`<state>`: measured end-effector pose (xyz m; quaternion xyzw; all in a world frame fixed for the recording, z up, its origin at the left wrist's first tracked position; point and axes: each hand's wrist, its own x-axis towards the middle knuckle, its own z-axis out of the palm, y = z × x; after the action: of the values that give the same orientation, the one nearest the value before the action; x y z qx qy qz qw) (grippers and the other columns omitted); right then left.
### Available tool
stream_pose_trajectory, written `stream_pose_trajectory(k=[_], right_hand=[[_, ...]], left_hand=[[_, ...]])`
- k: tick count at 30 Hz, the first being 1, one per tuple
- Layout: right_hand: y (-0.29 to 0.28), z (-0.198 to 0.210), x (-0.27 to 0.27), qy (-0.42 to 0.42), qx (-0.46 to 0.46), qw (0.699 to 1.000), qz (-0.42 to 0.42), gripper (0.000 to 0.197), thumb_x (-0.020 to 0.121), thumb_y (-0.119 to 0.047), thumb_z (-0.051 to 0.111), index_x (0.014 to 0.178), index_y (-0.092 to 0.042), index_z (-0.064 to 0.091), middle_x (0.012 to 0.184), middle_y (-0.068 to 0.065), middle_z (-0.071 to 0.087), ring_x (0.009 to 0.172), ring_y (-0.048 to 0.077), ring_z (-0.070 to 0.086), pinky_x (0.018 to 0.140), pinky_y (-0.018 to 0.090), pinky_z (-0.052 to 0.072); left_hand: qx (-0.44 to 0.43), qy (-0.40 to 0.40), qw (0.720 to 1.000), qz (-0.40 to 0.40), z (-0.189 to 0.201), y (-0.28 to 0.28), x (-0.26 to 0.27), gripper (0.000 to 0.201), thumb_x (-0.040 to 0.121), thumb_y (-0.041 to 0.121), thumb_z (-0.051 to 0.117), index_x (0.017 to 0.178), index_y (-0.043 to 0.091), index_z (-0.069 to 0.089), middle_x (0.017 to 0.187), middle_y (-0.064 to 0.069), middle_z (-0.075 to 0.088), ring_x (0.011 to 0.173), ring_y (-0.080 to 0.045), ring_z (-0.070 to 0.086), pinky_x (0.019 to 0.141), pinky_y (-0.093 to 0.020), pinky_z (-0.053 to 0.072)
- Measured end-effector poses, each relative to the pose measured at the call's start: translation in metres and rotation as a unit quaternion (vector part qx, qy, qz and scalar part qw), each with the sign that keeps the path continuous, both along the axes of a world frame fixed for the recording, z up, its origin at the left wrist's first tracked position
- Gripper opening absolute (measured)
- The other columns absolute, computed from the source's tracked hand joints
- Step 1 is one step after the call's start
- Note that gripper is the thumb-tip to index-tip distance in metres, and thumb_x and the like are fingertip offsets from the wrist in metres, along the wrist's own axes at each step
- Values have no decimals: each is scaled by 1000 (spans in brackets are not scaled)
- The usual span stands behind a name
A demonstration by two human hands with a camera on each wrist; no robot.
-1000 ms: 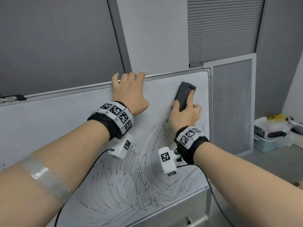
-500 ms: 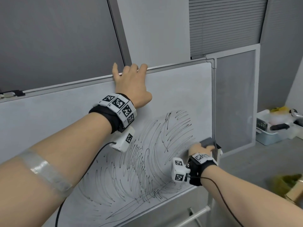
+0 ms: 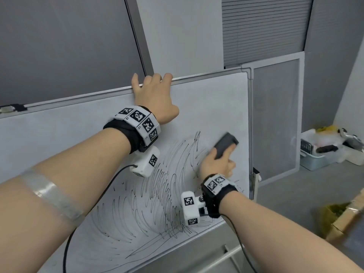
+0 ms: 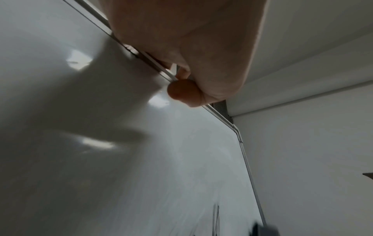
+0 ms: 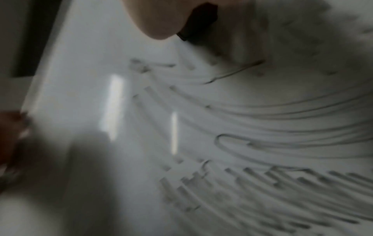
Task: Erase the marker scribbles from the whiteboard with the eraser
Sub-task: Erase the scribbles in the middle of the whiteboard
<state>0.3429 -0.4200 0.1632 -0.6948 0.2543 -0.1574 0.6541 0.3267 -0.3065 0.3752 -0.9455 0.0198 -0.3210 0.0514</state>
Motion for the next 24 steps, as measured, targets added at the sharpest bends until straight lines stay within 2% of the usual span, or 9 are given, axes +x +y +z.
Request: stream_pose_trajectory(k=[4, 7, 9, 11, 13, 15, 18, 22, 24], right_hand=[[-18, -32, -8, 111, 83, 990, -23, 69, 101, -39, 42, 157, -36, 1, 142, 25, 34, 117, 41, 47, 103, 46, 32], [-20, -15, -8, 129, 126, 983, -38, 67, 103, -26, 43, 158, -24, 5, 150, 25, 27, 130, 37, 38, 105, 34, 18], [-7, 13, -8, 79, 102, 991, -33, 70, 100, -31, 48, 157, -31, 8, 146, 20, 33, 128, 38, 40, 107, 40, 22], [16, 40, -13, -47, 37, 998, 1, 71, 94, -35, 56, 153, -37, 18, 136, 14, 41, 123, 37, 43, 107, 46, 34], [43, 65, -25, -169, -22, 984, 56, 69, 89, -34, 61, 148, -36, 25, 131, 9, 43, 121, 29, 42, 106, 43, 36], [62, 79, -33, -200, -47, 975, 79, 68, 89, -34, 61, 146, -37, 24, 130, 6, 41, 120, 25, 39, 104, 39, 34], [65, 53, -32, -163, -49, 984, 57, 67, 89, -33, 61, 145, -34, 25, 131, 9, 42, 122, 28, 38, 104, 41, 33], [44, -32, -31, 25, 24, 999, 9, 65, 89, -27, 65, 143, -23, 29, 138, 18, 46, 124, 39, 46, 106, 45, 35], [42, -58, -34, 55, 37, 998, 17, 62, 89, -27, 66, 139, -19, 31, 138, 21, 47, 121, 42, 49, 104, 48, 38]], left_hand=[[4, -2, 1000, 1, 0, -2, -2, 72, 60, 22, 54, 131, 20, 41, 116, -2, 52, 117, -28, 46, 117, -58, 2], [5, 0, 1000, -3, 0, -2, -3, 72, 60, 22, 54, 131, 20, 40, 116, -2, 52, 118, -27, 46, 117, -58, 2], [7, 5, 1000, -4, 3, -1, -3, 73, 60, 23, 54, 132, 21, 39, 118, -2, 51, 119, -27, 45, 117, -57, 2], [6, 11, 1000, -3, 3, -1, -5, 74, 60, 24, 53, 133, 21, 39, 120, -3, 51, 120, -27, 45, 117, -57, 3], [15, 10, 1000, -8, 3, -1, -6, 78, 58, 26, 51, 134, 21, 38, 122, -3, 51, 122, -28, 44, 118, -55, 4], [25, 16, 999, -11, 4, 1, -11, 81, 55, 30, 47, 135, 20, 38, 124, -5, 52, 122, -29, 45, 118, -52, 9], [6, 10, 1000, 22, 8, 11, -17, 76, 56, 30, 49, 130, 14, 41, 119, -9, 55, 118, -33, 48, 116, -53, 16], [22, 2, 996, 85, 2, 39, -29, 76, 58, 36, 51, 130, 14, 42, 120, -9, 53, 119, -33, 46, 114, -60, 15], [38, -14, 996, 75, -1, 47, -30, 72, 58, 36, 50, 126, 13, 43, 116, -11, 54, 112, -35, 48, 111, -56, 24]])
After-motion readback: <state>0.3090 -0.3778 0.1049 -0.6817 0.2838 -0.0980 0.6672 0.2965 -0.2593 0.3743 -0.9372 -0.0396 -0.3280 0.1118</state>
